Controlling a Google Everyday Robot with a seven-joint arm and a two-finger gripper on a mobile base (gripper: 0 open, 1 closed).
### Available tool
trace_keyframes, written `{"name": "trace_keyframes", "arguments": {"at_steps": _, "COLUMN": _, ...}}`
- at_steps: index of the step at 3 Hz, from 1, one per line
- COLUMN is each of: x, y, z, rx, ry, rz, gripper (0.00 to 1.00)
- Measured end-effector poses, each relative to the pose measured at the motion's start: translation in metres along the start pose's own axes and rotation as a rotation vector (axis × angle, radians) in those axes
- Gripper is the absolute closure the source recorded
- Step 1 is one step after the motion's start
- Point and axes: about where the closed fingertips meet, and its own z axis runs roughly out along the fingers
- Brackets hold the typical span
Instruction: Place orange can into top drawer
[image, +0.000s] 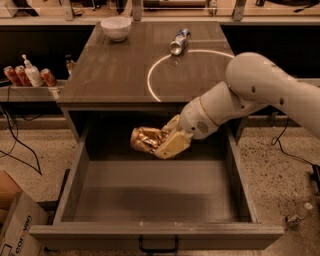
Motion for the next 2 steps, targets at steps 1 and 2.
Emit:
{"name": "trace_keyframes", "arguments": {"at_steps": 1, "x": 0.015, "y": 0.005, "z": 0.012, "rx": 0.031, "ry": 0.014, "rz": 0.07, "gripper": 1.0}}
{"name": "trace_keyframes", "arguments": {"at_steps": 2, "x": 0.028, "y": 0.011, "z": 0.025, "rx": 0.054, "ry": 0.023, "rz": 0.126, "gripper": 1.0}}
